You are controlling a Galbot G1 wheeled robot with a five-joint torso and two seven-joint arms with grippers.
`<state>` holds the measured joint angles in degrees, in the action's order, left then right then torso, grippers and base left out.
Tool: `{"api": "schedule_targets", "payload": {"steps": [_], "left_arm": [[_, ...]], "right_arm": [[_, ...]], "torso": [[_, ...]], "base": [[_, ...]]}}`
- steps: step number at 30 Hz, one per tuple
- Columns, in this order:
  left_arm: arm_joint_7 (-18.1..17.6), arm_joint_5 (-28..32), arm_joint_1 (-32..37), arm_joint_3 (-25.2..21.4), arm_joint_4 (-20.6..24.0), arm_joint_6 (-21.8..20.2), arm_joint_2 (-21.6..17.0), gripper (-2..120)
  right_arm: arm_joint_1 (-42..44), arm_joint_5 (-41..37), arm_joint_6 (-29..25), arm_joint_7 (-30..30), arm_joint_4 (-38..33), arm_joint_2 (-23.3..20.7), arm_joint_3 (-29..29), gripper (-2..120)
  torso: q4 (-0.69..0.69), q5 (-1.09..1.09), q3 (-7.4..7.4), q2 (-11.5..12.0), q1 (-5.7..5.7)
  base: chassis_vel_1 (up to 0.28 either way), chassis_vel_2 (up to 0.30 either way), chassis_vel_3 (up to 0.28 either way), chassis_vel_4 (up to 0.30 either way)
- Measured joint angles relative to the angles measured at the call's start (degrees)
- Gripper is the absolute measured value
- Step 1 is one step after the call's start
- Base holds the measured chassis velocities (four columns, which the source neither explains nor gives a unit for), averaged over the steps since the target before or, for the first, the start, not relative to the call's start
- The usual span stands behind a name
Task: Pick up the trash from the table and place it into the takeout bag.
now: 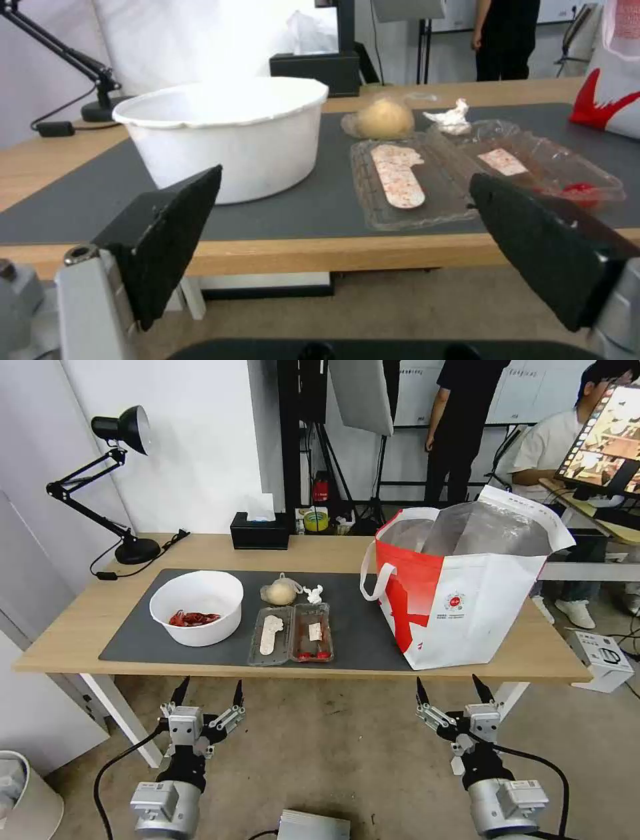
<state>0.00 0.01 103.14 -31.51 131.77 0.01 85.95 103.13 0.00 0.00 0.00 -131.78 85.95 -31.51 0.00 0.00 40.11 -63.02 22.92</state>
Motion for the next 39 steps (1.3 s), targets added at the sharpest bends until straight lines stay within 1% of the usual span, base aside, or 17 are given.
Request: {"api": "schedule_targets", "payload": {"steps": [2,3,5,6,7,8,9,10,11,14,17,21,22,24,34,37,39], "left_arm": [[0.0,0.0,0.0,0.0,0.0,0.0,0.0,100],[-1.8,1.8,0.5,0.7,0.5,-1.8,-0.9,100],[-1.8,1.8,0.5,0.7,0.5,-1.8,-0.9,100],[-4.9,5.1,1.5,2.0,1.6,-5.0,-2.7,100],[-6.1,6.2,1.9,2.4,1.9,-6.2,-3.3,100],[-8.6,8.9,2.7,3.5,2.8,-8.9,-4.8,100],[-11.7,12.2,3.7,4.7,3.9,-11.7,-6.5,100],[-11.7,12.2,3.7,4.7,3.9,-11.7,-6.5,100],[-12.5,13.1,3.8,4.7,4.5,-11.7,-6.9,100],[-12.9,13.8,4.0,4.7,5.0,-11.2,-7.2,100],[-12.9,13.9,4.1,4.4,5.4,-10.3,-7.4,100],[-12.9,13.9,4.3,4.2,5.7,-9.9,-7.4,100],[-12.9,13.8,4.4,4.2,5.8,-9.8,-7.4,100],[-12.8,13.7,4.6,4.1,6.0,-9.7,-7.3,100],[-11.9,13.5,5.4,4.2,7.0,-9.0,-7.0,100],[-11.4,15.0,5.2,4.4,7.0,-8.3,-7.1,100],[-11.3,18.7,4.7,5.0,7.0,-7.9,-7.1,100]], "right_arm": [[0.0,0.0,0.1,0.0,0.0,-0.1,0.0,100],[0.0,-0.7,1.2,0.0,-0.3,-0.9,-0.1,100],[0.0,-0.7,1.2,0.0,-0.3,-0.9,-0.1,100],[-0.1,-2.0,3.6,0.1,-0.9,-2.7,-0.4,100],[-0.1,-2.7,4.7,0.2,-1.3,-3.5,-0.6,100],[-0.1,-3.7,6.5,0.4,-1.8,-4.8,-0.9,100],[-0.2,-5.7,9.9,0.6,-2.7,-7.3,-1.3,100],[-0.2,-5.7,9.9,0.6,-2.7,-7.3,-1.3,100],[-0.2,-6.8,11.9,0.8,-3.3,-8.7,-1.6,100],[-0.3,-7.6,13.2,0.8,-3.6,-10.3,-1.7,100],[-0.5,-9.9,17.3,0.8,-4.9,-13.5,-2.3,100],[-0.5,-10.5,18.5,0.8,-5.3,-15.2,-2.4,100],[-0.7,-12.1,21.8,0.9,-6.3,-17.7,-2.9,100],[-0.7,-14.3,26.1,1.0,-8.0,-20.8,-3.5,100],[0.0,-14.7,26.8,1.2,-9.2,-21.0,-3.8,100],[0.1,-14.5,26.6,1.2,-9.2,-20.7,-3.7,100],[0.0,-14.4,26.5,1.2,-9.0,-20.8,-3.4,100]], "torso": [[0.00,0.00,0.00,0.0,0.00],[0.01,0.00,0.00,0.0,0.00],[0.01,0.00,0.00,0.0,0.00],[0.00,0.00,0.00,0.0,0.00],[0.00,0.00,0.00,0.0,0.00],[0.00,0.00,0.00,0.0,0.00],[0.00,0.00,0.00,0.0,0.00],[0.00,0.00,0.00,0.0,0.00],[0.00,0.00,0.00,0.0,0.00],[0.01,-0.02,0.00,0.0,0.00],[0.00,0.00,0.00,0.0,0.00],[0.01,-0.04,0.00,0.0,0.00],[0.01,-0.01,0.00,0.0,0.00],[-0.02,0.00,0.00,0.0,0.00],[0.00,-0.01,0.00,0.0,0.00],[0.00,0.00,0.00,0.0,0.00],[0.00,0.00,0.00,0.0,0.00]], "base": [[0.000,0.000,0.000,0.000],[0.000,0.000,0.000,0.000],[0.000,0.000,0.000,0.000],[0.000,0.000,0.000,0.000],[0.000,0.000,0.000,0.000],[0.000,0.000,0.000,0.000],[0.000,0.000,0.000,0.000],[0.000,0.000,0.000,0.000],[0.000,0.000,0.000,0.000],[0.000,0.000,0.000,0.000],[0.000,0.000,0.000,0.000],[0.000,0.000,0.000,0.000],[0.000,0.000,0.000,0.000],[0.000,0.000,0.000,0.000],[0.000,0.000,0.000,0.000],[0.000,0.000,0.000,0.000],[0.000,0.000,0.000,0.000]]}}
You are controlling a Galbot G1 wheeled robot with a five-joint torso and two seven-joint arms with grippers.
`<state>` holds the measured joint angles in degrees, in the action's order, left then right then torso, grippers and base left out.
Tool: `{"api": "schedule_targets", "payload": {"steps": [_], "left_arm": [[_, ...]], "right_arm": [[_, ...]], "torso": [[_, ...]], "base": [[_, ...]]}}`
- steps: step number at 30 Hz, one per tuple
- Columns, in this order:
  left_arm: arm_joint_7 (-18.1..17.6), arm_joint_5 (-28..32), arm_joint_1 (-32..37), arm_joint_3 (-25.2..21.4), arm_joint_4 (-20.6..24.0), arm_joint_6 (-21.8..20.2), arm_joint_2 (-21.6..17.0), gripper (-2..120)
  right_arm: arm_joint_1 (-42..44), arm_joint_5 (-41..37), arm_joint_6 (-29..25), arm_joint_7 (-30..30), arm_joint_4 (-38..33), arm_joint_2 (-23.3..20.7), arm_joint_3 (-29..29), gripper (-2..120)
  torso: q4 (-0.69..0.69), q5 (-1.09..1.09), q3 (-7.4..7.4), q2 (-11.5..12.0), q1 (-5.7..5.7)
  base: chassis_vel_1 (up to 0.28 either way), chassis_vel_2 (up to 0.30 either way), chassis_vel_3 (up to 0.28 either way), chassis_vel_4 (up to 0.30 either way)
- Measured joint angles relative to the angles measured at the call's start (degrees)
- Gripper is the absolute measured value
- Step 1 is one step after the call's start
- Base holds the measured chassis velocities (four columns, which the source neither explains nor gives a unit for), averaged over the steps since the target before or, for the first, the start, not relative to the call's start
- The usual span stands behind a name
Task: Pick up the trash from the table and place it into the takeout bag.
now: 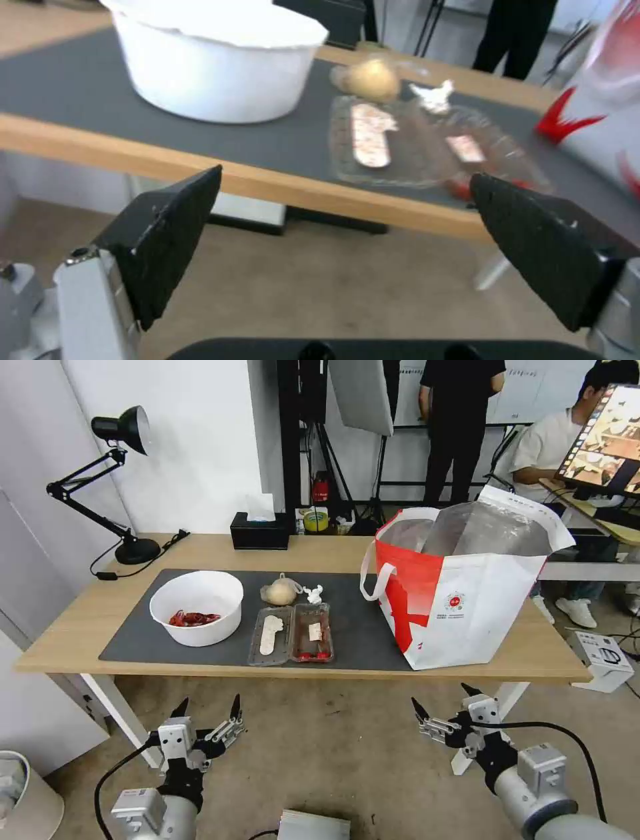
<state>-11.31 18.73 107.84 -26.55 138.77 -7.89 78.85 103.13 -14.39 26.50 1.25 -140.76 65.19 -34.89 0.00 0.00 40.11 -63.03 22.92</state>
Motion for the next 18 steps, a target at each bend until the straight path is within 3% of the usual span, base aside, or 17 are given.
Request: {"api": "schedule_targets", "payload": {"steps": [10,18], "left_arm": [[-2.2,15.1,-2.7,1.5,-0.6,0.5,0.0,100],[-10.6,31.6,-8.5,5.5,-0.5,-1.0,-0.9,100]], "right_arm": [[-1.4,0.6,-0.4,0.2,2.4,-0.5,2.3,100],[-1.6,2.5,-0.5,0.3,3.8,0.0,3.1,100]], "torso": [[-0.02,0.00,0.00,0.0,0.00],[0.00,0.00,0.00,0.0,0.00]], "base": [[0.000,0.000,0.000,0.000],[0.000,0.000,0.000,0.000]]}}
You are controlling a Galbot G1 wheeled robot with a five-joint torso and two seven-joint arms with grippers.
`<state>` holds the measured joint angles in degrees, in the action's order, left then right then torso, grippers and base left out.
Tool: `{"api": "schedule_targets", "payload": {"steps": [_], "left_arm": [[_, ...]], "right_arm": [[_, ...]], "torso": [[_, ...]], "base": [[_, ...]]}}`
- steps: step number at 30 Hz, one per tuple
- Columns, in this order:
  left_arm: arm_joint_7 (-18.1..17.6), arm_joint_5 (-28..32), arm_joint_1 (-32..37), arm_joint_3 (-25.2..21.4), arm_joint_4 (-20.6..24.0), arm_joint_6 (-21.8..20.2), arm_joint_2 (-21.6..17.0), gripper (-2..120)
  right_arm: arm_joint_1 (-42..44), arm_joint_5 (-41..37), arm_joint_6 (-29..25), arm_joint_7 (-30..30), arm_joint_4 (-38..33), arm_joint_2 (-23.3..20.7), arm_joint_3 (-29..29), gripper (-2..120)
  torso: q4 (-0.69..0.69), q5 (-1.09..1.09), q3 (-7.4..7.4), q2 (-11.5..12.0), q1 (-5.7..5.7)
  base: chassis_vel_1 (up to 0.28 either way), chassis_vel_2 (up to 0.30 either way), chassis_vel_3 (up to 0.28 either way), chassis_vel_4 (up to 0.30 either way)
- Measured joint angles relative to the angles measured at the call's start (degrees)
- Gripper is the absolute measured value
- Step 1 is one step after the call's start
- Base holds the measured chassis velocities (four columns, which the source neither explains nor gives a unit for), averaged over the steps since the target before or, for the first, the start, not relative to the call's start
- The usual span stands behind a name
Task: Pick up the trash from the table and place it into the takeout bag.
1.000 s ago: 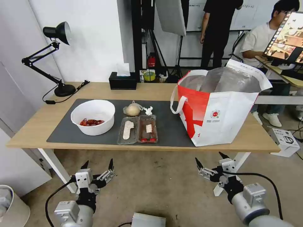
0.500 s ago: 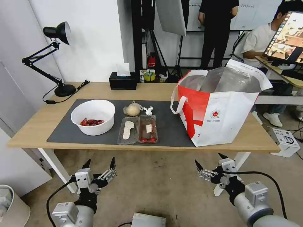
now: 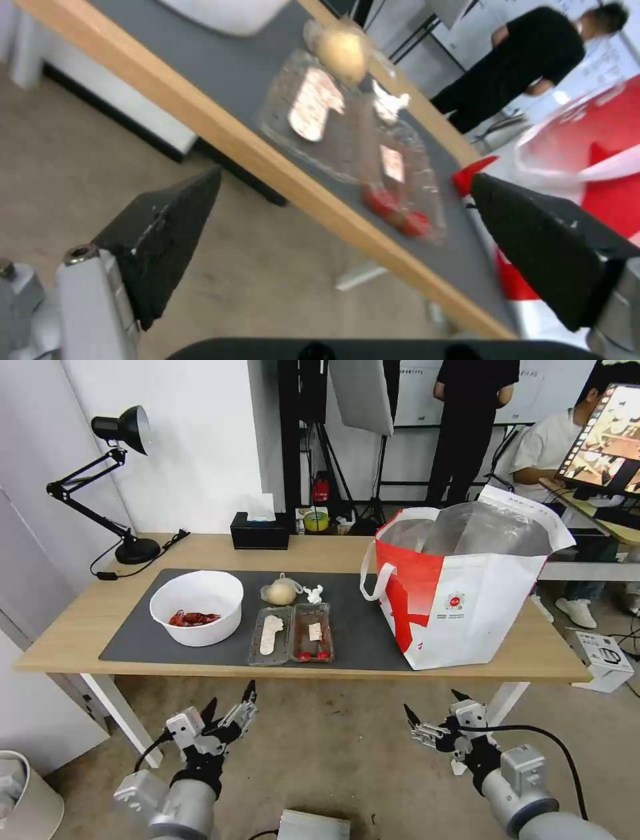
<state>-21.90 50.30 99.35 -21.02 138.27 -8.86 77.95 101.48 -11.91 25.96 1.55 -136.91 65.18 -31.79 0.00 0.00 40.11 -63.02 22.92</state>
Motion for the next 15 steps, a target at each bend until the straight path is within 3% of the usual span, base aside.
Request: {"api": "schedule_targets", "payload": {"steps": [6,8,15], "left_arm": [[-3.6,7.9,-5.0,1.4,0.0,0.0,-0.8,100],[-5.3,13.3,-7.8,1.6,-0.1,0.2,-1.3,100],[-8.7,20.2,-10.3,2.3,-0.2,-0.2,-3.1,100]], "right_arm": [[0.3,1.1,0.0,0.0,0.4,0.2,0.3,100],[0.3,0.6,0.0,0.5,0.5,0.4,0.7,100],[0.2,-0.5,0.3,1.3,0.7,1.3,2.0,100]], "torso": [[0.00,0.00,0.00,0.0,0.00],[0.00,0.00,0.00,0.0,0.00],[0.00,0.00,0.00,0.0,0.00]], "base": [[0.000,0.000,0.000,0.000],[0.000,0.000,0.000,0.000],[0.000,0.000,0.000,0.000]]}}
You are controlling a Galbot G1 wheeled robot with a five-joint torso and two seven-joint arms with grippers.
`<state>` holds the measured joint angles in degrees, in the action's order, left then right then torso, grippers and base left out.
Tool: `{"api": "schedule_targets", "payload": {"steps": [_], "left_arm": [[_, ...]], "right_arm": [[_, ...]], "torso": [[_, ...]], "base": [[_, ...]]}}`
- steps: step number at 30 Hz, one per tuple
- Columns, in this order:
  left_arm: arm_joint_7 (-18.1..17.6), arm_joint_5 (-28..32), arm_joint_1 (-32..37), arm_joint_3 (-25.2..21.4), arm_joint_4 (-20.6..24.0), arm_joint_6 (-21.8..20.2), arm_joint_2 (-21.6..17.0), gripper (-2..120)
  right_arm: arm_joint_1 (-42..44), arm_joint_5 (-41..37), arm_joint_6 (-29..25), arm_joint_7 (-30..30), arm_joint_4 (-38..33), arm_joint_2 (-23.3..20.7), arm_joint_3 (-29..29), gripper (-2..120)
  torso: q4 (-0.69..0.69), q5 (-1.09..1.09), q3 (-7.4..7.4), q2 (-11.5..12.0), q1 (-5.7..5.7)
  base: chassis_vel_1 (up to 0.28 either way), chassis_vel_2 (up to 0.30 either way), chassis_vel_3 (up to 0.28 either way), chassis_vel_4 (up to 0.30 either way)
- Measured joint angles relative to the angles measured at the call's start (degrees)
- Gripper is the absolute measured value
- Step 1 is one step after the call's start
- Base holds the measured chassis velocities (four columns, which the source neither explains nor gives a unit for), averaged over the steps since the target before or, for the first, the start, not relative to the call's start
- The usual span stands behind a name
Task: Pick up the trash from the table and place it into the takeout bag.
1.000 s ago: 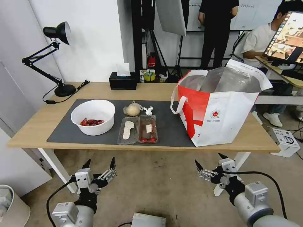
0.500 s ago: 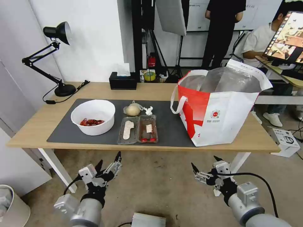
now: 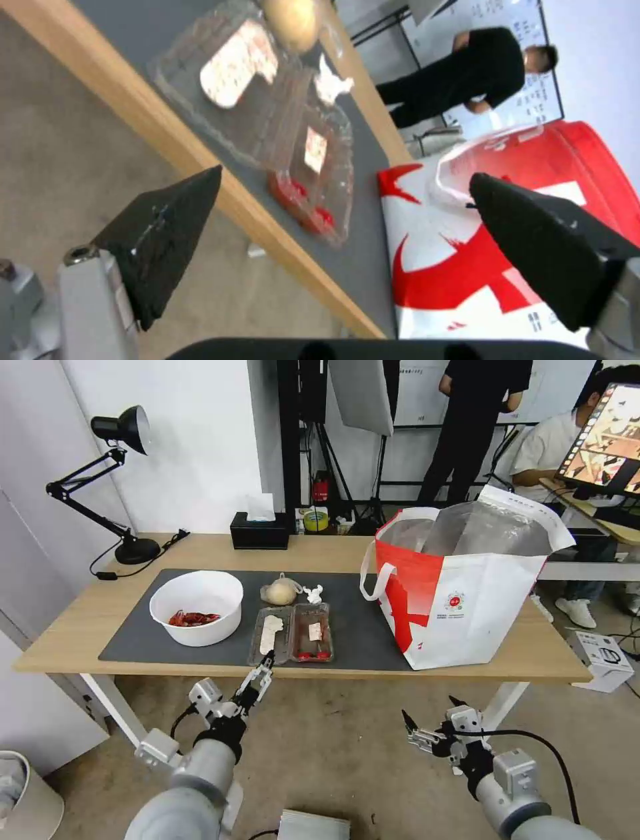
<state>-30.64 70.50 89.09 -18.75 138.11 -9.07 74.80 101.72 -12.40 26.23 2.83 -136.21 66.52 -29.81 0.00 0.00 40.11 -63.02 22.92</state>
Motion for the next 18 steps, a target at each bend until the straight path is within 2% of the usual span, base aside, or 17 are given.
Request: {"api": "schedule_targets", "payload": {"steps": [1,3,9,18], "left_arm": [[0.0,0.0,0.0,0.0,0.0,0.0,0.0,100],[-2.7,3.0,-1.1,0.3,-0.3,-1.3,-0.2,100],[-5.7,4.8,-4.0,1.9,-1.4,-1.8,0.2,100],[-8.0,6.0,-7.5,3.5,-2.8,-2.9,0.7,100]], "right_arm": [[0.0,0.0,0.0,0.0,0.0,0.0,0.0,100],[0.0,0.0,0.0,0.0,0.1,0.4,-0.2,100],[0.5,0.0,0.0,0.1,0.0,0.6,-0.9,100],[1.5,0.9,-0.1,0.1,-0.4,1.5,-1.0,100]], "torso": [[0.00,0.00,0.00,0.0,0.00],[0.00,0.00,0.00,0.0,0.00],[0.00,0.00,0.00,0.0,0.00],[0.00,0.00,0.00,0.0,0.00]], "base": [[0.000,0.000,0.000,0.000],[0.000,0.000,0.000,0.000],[0.000,0.000,0.000,0.000],[0.000,0.000,0.000,0.000]]}}
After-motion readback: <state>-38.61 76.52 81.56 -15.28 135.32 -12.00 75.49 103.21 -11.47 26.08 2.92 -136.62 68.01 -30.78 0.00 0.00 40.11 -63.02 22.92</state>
